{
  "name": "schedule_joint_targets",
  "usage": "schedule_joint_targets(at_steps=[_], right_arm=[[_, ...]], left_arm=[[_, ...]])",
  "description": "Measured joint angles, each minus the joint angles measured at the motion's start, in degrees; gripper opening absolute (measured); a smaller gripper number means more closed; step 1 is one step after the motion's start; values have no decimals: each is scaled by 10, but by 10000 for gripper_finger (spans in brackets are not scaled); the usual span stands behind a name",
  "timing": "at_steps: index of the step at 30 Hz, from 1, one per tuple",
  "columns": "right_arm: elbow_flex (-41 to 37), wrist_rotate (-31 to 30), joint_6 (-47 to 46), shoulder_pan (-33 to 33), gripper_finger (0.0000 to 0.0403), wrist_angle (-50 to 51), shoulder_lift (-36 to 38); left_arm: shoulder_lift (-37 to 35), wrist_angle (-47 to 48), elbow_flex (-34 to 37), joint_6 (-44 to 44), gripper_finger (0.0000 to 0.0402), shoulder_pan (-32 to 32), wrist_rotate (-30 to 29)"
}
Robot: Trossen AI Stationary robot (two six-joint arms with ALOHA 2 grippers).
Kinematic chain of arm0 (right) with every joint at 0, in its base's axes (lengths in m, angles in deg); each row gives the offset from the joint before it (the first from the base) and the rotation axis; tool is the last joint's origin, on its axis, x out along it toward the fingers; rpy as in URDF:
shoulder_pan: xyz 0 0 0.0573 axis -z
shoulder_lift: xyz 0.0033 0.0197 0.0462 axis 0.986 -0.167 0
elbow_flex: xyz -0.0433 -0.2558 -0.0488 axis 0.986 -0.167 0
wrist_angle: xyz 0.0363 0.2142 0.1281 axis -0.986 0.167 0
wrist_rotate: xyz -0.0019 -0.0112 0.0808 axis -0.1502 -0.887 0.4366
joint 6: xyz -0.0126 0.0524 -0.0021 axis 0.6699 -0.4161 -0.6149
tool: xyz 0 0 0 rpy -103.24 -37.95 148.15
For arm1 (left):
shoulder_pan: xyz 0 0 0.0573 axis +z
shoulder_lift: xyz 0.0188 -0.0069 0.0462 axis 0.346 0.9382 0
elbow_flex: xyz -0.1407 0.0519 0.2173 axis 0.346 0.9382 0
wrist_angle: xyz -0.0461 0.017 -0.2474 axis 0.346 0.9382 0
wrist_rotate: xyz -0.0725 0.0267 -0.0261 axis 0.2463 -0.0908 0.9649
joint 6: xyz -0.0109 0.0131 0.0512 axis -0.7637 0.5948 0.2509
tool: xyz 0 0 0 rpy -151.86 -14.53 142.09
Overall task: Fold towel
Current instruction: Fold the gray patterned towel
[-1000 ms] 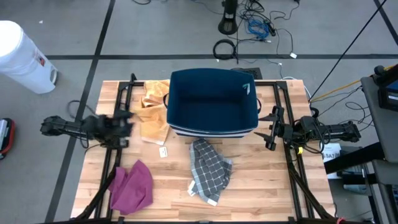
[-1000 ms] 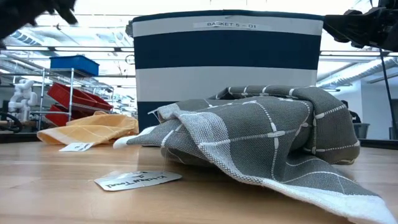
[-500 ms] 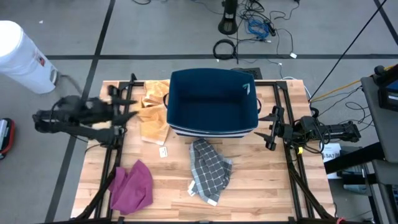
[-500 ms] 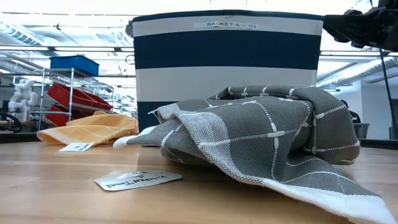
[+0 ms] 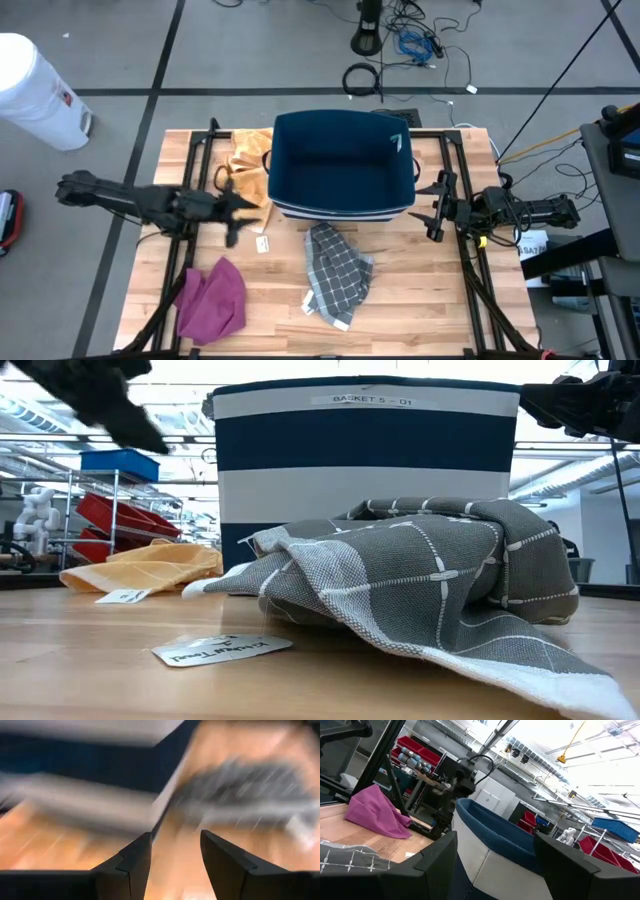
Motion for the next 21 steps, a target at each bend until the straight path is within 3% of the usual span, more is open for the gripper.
schedule_joint_targets(at_steps=[4,6,9,11,14,17,21], right_arm=[[0,0,0,0,249,0,0],[0,0,0,0,249,0,0],[0,0,0,0,249,0,0],[0,0,0,0,249,0,0],[0,0,0,0,249,0,0],[0,0,0,0,249,0,0],[0,0,0,0,249,0,0]], left_arm=[[19,-453,123,115,176,-7,39],[24,-624,150,166,176,-7,39],[21,-792,151,237,176,-7,65],[10,-811,130,260,176,-7,79],[-23,-653,67,268,176,-7,81],[-40,-337,-41,268,176,-7,52],[-18,56,-167,197,176,-7,-53]])
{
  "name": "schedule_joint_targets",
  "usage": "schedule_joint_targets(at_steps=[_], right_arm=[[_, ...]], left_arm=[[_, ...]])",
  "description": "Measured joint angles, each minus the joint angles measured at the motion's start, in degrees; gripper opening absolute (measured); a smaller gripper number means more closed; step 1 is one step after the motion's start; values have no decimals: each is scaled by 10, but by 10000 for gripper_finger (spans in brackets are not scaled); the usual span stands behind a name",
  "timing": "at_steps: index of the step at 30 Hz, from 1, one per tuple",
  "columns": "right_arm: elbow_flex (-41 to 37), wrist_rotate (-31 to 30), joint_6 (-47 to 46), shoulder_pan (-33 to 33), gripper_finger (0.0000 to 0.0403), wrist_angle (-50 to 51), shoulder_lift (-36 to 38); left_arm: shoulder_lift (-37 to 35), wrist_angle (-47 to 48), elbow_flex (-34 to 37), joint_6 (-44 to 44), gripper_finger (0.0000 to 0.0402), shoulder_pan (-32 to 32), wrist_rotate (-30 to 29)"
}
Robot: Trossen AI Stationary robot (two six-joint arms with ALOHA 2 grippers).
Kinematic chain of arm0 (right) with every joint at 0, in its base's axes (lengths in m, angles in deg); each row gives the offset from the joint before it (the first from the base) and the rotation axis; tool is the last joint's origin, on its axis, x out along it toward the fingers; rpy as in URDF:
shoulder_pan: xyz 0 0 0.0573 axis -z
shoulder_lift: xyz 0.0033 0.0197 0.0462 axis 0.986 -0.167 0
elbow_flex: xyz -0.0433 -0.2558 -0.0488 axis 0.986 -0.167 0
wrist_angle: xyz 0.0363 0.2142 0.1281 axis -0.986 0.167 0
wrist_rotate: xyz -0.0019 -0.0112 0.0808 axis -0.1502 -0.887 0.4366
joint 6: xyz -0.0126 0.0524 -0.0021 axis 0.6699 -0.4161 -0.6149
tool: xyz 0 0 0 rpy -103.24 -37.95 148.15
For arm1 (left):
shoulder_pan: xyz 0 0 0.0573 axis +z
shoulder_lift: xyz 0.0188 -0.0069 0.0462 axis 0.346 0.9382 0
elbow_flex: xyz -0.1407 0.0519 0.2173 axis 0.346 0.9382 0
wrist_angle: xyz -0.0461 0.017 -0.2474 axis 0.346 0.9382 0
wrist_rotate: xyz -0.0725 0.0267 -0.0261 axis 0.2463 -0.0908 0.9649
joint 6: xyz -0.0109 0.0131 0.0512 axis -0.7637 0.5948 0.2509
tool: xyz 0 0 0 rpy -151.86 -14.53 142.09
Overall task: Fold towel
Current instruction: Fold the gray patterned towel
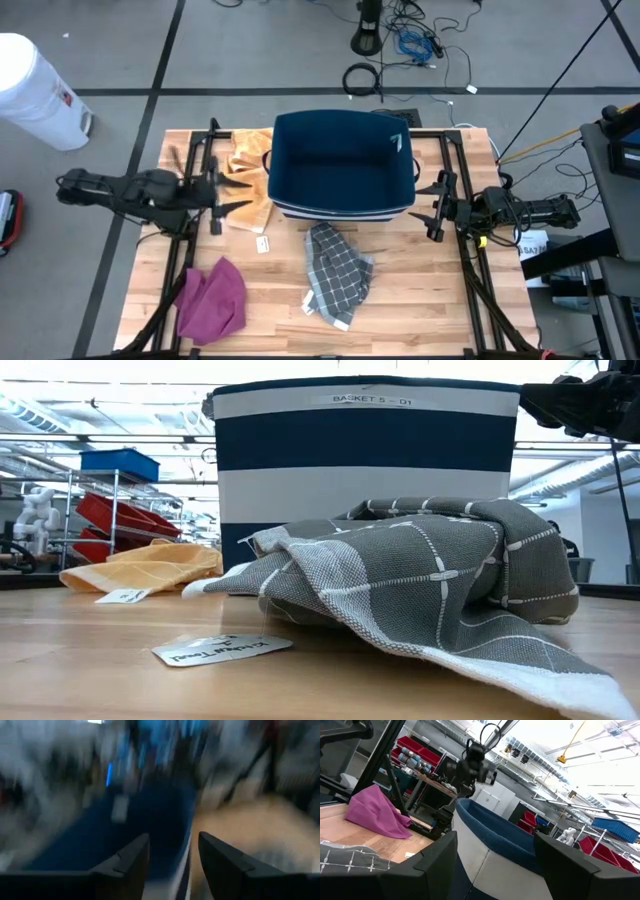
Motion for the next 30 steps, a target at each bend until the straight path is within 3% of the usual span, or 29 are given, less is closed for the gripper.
schedule_joint_targets(at_steps=[2,4,7,10,16,20,24,30], right_arm=[[0,0,0,0,249,0,0],[0,0,0,0,249,0,0],[0,0,0,0,249,0,0],[0,0,0,0,249,0,0],[0,0,0,0,249,0,0],[0,0,0,0,249,0,0],[0,0,0,0,249,0,0],[0,0,0,0,249,0,0]], left_arm=[[12,141,-26,-71,176,0,-38],[18,228,-24,-144,176,0,-38],[21,231,24,-217,176,-2,7],[21,96,106,-222,176,-12,52],[41,-419,292,-128,176,-24,110],[64,-668,340,-78,176,-19,111],[66,-768,325,-39,176,-19,151],[66,-764,255,7,176,-19,199]])
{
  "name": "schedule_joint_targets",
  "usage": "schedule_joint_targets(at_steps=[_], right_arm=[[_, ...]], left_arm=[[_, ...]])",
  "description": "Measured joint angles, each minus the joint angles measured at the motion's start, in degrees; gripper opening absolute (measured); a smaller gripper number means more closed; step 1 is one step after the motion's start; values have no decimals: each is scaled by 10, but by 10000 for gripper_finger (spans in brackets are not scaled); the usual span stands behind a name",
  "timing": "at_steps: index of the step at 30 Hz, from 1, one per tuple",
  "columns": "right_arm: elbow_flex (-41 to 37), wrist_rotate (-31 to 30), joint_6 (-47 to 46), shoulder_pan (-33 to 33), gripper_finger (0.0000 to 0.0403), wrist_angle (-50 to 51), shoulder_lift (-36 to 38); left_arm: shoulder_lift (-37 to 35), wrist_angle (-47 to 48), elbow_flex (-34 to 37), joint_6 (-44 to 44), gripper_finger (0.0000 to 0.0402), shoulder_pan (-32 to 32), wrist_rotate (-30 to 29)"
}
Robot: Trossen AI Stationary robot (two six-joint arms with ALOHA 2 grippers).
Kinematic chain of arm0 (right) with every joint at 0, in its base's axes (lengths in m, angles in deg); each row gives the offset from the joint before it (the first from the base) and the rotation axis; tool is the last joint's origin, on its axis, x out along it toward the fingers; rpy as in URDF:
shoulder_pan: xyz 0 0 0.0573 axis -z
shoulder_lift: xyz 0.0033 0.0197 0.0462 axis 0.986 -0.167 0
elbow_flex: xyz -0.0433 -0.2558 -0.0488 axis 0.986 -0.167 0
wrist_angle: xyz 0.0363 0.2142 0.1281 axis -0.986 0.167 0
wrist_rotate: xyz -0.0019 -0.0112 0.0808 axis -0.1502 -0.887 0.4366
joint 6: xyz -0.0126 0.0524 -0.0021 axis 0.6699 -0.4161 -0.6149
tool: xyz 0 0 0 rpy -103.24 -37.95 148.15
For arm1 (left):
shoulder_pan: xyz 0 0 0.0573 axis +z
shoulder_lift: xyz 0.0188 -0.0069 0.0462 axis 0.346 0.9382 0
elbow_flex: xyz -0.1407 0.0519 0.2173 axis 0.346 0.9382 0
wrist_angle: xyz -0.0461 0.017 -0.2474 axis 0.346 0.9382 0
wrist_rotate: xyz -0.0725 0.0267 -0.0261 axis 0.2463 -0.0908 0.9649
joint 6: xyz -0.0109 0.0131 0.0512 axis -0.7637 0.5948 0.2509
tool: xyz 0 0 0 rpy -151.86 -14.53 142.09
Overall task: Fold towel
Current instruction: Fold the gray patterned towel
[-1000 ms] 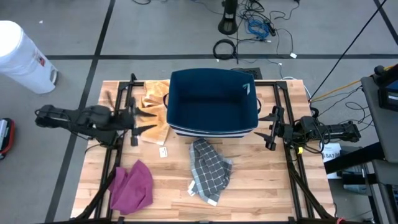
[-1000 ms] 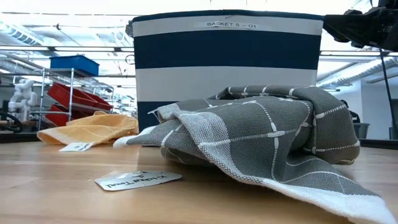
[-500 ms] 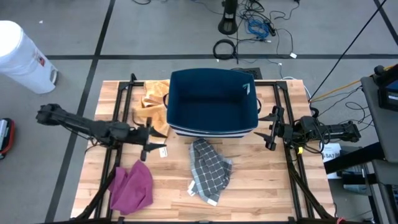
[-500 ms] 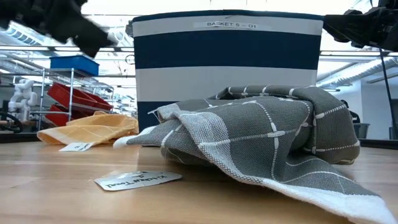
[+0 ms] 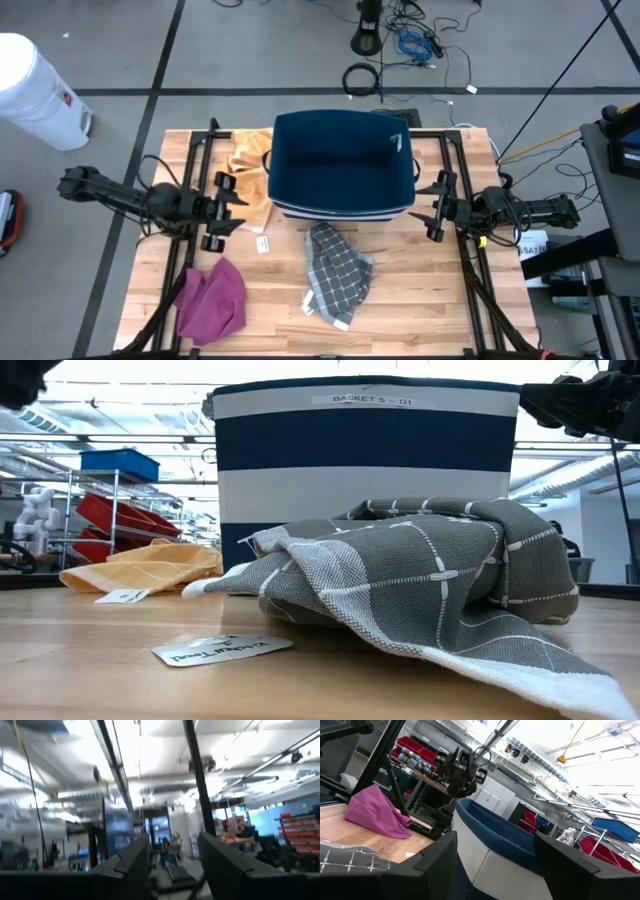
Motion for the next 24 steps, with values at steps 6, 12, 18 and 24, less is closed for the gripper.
schedule_joint_targets(at_steps=[6,12,18,24], right_arm=[[0,0,0,0,249,0,0],[0,-68,57,3,249,-55,-1],[0,-91,148,3,249,-121,0],[0,-70,86,3,249,-127,0]], left_arm=[[0,27,-62,63,176,0,-2],[0,212,-177,106,176,0,-34],[0,399,-286,112,176,0,-93],[0,553,-344,65,176,-5,-107]])
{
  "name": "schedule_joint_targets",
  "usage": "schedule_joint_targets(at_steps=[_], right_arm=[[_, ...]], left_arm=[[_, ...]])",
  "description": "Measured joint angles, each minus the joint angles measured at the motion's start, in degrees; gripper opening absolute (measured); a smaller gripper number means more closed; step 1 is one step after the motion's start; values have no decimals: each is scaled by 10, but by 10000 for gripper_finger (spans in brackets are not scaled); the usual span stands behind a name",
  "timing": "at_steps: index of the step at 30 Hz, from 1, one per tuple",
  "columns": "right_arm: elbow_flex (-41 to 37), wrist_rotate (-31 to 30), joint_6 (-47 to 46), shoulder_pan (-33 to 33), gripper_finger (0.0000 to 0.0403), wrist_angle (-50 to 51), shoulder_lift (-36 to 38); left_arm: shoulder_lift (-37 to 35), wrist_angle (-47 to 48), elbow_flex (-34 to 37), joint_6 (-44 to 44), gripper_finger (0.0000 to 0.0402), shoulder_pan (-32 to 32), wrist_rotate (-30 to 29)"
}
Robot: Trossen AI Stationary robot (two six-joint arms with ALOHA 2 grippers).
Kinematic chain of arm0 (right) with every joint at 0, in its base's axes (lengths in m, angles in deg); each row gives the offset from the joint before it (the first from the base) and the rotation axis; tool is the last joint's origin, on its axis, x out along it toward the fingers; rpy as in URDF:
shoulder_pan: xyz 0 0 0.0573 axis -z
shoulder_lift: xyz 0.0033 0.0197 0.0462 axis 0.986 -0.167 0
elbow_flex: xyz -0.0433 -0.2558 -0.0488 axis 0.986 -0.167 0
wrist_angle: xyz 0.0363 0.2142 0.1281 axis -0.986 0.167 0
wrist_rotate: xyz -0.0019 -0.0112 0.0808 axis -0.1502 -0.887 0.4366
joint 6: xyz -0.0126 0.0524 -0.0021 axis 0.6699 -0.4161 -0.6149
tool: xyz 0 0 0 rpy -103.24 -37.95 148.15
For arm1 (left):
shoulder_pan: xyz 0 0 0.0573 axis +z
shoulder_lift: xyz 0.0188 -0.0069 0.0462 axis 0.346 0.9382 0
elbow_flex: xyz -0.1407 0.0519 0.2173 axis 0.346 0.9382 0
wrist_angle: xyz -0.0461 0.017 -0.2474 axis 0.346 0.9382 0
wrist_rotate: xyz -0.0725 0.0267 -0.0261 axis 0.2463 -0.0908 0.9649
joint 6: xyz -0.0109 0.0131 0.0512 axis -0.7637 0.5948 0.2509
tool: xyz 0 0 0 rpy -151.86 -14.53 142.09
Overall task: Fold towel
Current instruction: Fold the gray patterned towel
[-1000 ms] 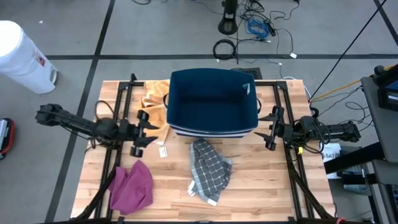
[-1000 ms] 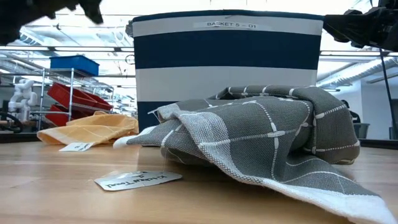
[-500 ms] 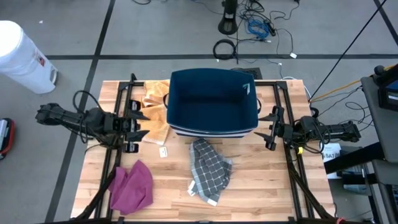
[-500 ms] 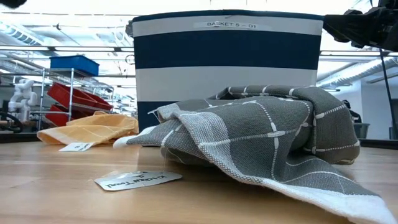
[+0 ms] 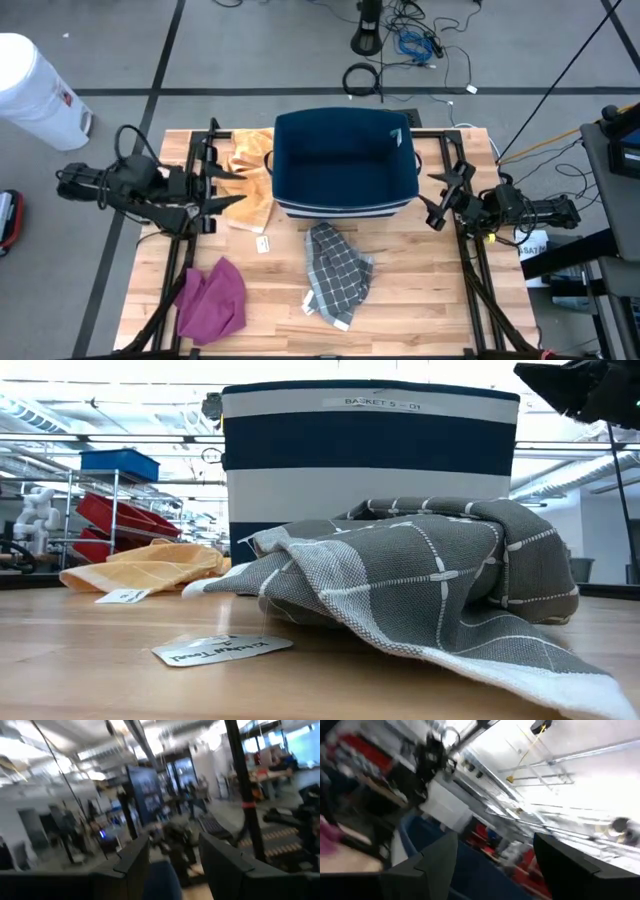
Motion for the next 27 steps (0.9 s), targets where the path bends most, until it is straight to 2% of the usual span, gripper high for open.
schedule_joint_targets(at_steps=[4,7,10,13,18,22,27], right_arm=[[0,132,-97,0,249,-14,0],[0,251,-116,0,249,-62,0],[0,350,-139,0,249,-120,0],[0,417,-189,0,249,-146,0],[0,479,-258,0,249,-148,0],[0,478,-290,0,249,-143,0],[0,478,-279,0,249,-130,0]], left_arm=[[0,104,-22,-11,176,-23,-11],[0,166,-36,4,176,-38,-70],[0,188,-47,10,176,-45,-112],[0,190,-48,11,176,-45,-113],[0,215,-48,-5,176,-45,-113],[0,231,-48,-28,176,-45,-114],[3,234,-48,-51,176,-45,-114]])
